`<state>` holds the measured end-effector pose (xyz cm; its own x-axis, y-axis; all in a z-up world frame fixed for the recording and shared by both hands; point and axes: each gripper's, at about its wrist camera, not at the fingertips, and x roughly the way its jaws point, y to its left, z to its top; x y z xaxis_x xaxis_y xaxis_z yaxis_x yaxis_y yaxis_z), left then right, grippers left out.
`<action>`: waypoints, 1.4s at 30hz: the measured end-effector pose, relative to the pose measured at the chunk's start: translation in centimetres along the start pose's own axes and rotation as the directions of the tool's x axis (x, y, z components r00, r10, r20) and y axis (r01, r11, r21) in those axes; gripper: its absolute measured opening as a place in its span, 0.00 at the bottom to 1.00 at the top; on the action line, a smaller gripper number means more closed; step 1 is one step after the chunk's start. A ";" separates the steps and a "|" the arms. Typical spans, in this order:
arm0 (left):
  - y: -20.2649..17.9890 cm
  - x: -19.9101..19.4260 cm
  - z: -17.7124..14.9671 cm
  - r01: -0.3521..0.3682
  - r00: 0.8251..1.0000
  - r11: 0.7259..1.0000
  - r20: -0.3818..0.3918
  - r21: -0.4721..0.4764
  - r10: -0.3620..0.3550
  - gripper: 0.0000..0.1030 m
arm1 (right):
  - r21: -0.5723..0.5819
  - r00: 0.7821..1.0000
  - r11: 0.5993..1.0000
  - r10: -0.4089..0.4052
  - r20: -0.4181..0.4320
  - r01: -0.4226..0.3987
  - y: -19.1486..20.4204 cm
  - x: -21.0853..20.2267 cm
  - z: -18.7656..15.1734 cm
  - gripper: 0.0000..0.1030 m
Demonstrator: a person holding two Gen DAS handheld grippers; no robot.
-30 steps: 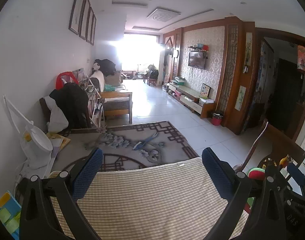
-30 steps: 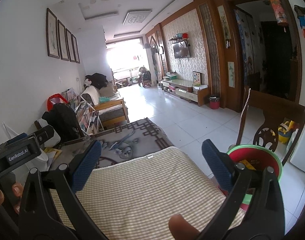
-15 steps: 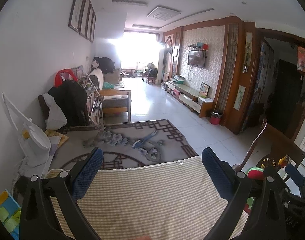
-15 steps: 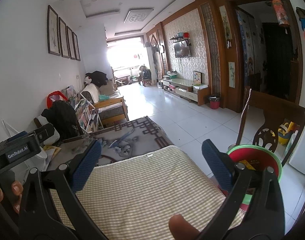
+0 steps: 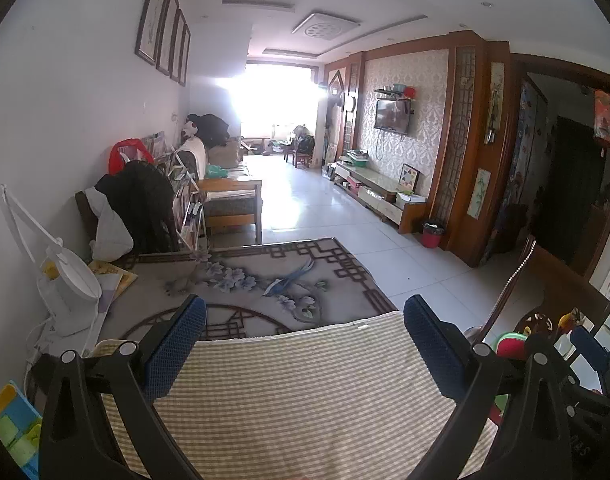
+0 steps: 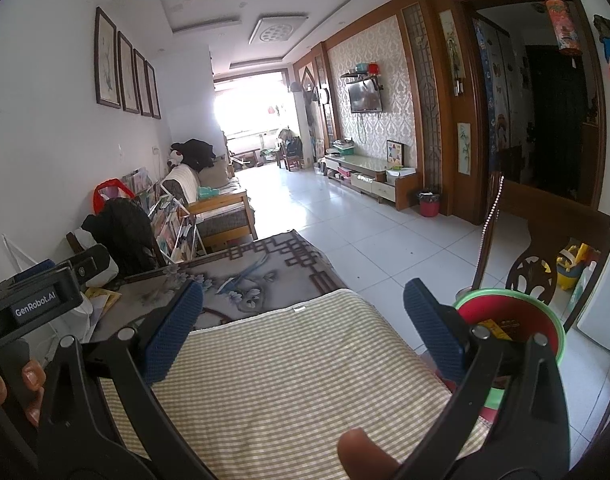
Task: Collect trash
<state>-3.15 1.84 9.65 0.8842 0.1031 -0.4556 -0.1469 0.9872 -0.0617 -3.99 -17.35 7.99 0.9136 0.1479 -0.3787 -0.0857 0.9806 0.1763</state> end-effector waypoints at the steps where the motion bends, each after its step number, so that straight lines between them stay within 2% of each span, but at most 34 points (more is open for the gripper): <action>1: 0.0 0.0 0.0 0.000 1.000 1.000 -0.001 -0.001 0.000 0.92 | 0.000 1.000 1.000 -0.001 -0.002 0.001 -0.1 0.0 -0.1 0.96; 17: 0.0 0.2 0.2 -0.001 1.000 1.000 -0.008 -0.004 0.001 0.92 | -0.007 1.000 1.000 0.008 -0.016 -0.008 -1.0 1.0 -0.3 0.96; 33: 1.3 1.8 0.2 -0.001 1.000 1.000 -0.030 -0.020 0.001 0.92 | -0.025 0.997 0.999 0.045 -0.062 -0.046 -0.1 3.1 -0.4 0.96; 35: 1.4 2.0 0.0 0.016 0.999 1.000 -0.028 -0.014 -0.016 0.92 | -0.024 0.993 0.997 0.065 -0.094 -0.068 0.1 3.9 -0.7 0.96; 38: 2.4 3.2 -0.7 0.034 0.997 0.999 -0.071 -0.025 -0.035 0.92 | -0.017 0.981 0.994 0.104 -0.164 -0.109 0.5 5.8 -1.6 0.96; 40: 3.9 4.8 -2.1 -0.015 0.993 0.999 -0.116 -0.047 0.009 0.92 | -0.030 0.967 0.993 0.108 -0.232 -0.118 0.9 7.7 -3.1 0.96; 41: 4.8 5.8 -3.2 -0.061 0.986 0.997 -0.156 -0.043 0.053 0.92 | -0.043 0.958 0.993 0.099 -0.270 -0.114 1.0 8.7 -4.1 0.96; 42: 6.0 7.0 -4.7 -0.107 0.972 0.994 -0.213 -0.037 0.096 0.92 | -0.056 0.948 0.992 0.091 -0.305 -0.113 1.1 9.7 -5.1 0.96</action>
<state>0.11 7.93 1.92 0.7511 0.1694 -0.6381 -0.2567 0.9654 -0.0458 2.75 -14.19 -0.07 0.7371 0.2683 -0.6202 -0.2103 0.9633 0.1668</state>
